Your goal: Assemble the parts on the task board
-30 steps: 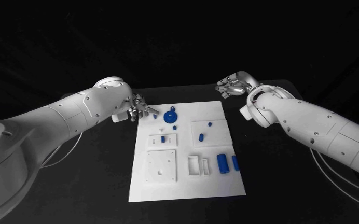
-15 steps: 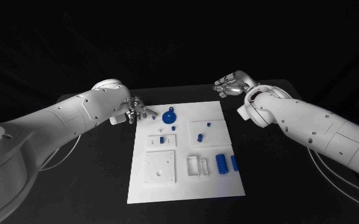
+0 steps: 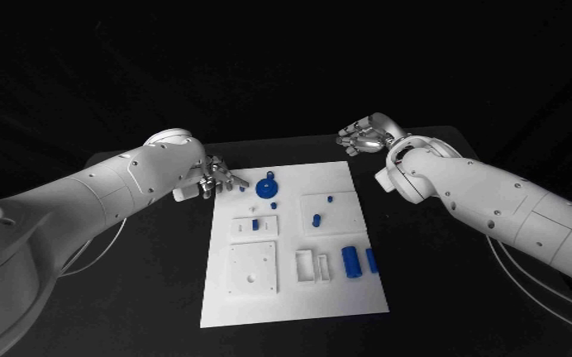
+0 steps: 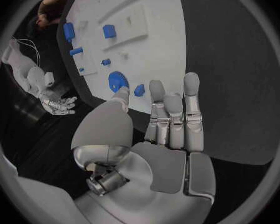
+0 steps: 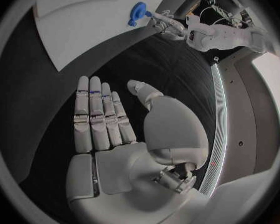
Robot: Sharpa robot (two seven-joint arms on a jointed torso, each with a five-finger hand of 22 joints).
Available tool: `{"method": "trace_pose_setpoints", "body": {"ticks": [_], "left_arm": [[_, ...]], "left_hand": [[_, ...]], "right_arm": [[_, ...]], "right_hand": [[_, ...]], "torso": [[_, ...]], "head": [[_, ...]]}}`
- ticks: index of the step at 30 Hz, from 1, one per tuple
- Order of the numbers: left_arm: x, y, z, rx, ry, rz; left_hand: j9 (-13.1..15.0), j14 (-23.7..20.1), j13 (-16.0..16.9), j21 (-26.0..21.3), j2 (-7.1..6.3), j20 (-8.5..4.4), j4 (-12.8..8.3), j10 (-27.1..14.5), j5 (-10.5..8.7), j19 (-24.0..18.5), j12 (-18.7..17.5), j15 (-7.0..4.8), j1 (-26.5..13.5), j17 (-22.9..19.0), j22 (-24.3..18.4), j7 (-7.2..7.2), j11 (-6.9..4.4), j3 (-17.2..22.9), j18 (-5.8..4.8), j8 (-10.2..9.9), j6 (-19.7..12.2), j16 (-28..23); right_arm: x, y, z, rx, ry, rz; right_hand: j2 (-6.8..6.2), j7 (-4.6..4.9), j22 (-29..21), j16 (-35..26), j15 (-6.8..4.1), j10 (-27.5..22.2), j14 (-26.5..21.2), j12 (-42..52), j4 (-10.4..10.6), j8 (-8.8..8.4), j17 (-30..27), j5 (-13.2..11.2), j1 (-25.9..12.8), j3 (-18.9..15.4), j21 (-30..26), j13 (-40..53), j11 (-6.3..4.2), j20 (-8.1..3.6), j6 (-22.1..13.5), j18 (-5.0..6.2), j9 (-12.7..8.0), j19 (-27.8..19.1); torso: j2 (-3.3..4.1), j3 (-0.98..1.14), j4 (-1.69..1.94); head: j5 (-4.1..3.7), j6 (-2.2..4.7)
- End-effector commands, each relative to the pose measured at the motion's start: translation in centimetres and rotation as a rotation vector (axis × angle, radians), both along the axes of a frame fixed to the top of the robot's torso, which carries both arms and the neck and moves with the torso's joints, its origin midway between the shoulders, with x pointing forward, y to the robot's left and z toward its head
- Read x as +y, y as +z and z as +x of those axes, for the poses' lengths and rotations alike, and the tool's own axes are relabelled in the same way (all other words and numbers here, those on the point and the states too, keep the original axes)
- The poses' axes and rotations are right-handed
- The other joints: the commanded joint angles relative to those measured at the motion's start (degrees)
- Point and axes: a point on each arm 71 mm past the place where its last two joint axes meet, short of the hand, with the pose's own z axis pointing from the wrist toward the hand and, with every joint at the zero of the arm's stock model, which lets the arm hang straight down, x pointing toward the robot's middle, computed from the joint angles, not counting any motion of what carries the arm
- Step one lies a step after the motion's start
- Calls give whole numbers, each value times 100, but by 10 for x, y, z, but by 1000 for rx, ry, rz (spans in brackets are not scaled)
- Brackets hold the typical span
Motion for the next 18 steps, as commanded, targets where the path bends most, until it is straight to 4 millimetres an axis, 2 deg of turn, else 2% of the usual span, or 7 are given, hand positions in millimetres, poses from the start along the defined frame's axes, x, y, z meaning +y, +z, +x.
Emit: {"method": "trace_pose_setpoints", "body": {"ticks": [1, 4, 7, 13, 18], "left_arm": [[-2, 0, 0, 1, -8, -16], [-1, 0, 0, -2, -5, -18], [-1, 1, 0, -8, -3, -21], [-3, 1, 1, -14, -2, -25], [-3, 1, 1, -15, -1, -26]], "left_hand": [[-27, -29, 40, 314, 91, 10, -54, -23, 2, -91, 20, 9, -7, 69, 135, 2, -3, -7, 82, -19, 9, 16], [-62, -6, 53, 459, 164, 11, -125, -10, 6, -151, 11, 7, 6, 103, 127, 1, -5, -58, 98, -57, 42, 0], [-120, 14, 65, 542, 338, 9, -287, 13, 24, -178, 2, 4, 52, 139, 120, 7, -8, -164, 107, -144, 64, -13], [-171, 26, 82, 583, 530, 14, -435, 17, 51, -190, 1, 9, 93, 172, 118, 24, 1, -278, 117, -245, 69, -21], [-194, 29, 90, 601, 620, 17, -497, 18, 64, -194, 6, 10, 97, 186, 117, 26, 0, -345, 123, -293, 82, -25]], "right_arm": [[2, 2, 0, -13, 5, 6], [2, 2, 0, -14, 5, 7], [2, 3, 0, -14, 5, 7], [3, 3, 0, -14, 6, 9], [4, 4, 0, -15, 7, 10]], "right_hand": [[-35, 28, -7, -18, -4, -45, -41, -26, -9, 12, -9, 28, -18, 32, -40, -7, 20, -11, -40, 13, -2, -52], [-36, 28, -7, -18, -3, -47, -43, -27, -6, 11, -9, 27, -21, 29, -41, -7, 21, -10, -47, 13, -3, -55], [-36, 28, -7, -18, -3, -47, -43, -27, -6, 11, -9, 27, -21, 29, -41, -7, 21, -10, -47, 13, -3, -55], [-36, 28, -7, -18, -3, -47, -43, -27, -6, 11, -9, 27, -21, 29, -41, -7, 21, -10, -47, 13, -3, -55], [-36, 28, -7, -18, -3, -47, -43, -27, -6, 11, -9, 27, -21, 29, -41, -7, 21, -10, -47, 13, -3, -55]], "torso": [[6, 5, -6], [8, 1, 1], [8, -2, 3], [16, -2, 2], [15, -2, 4]], "head": [[-17, 13], [-25, 10], [-36, 15], [-59, 21], [-56, 23]]}}
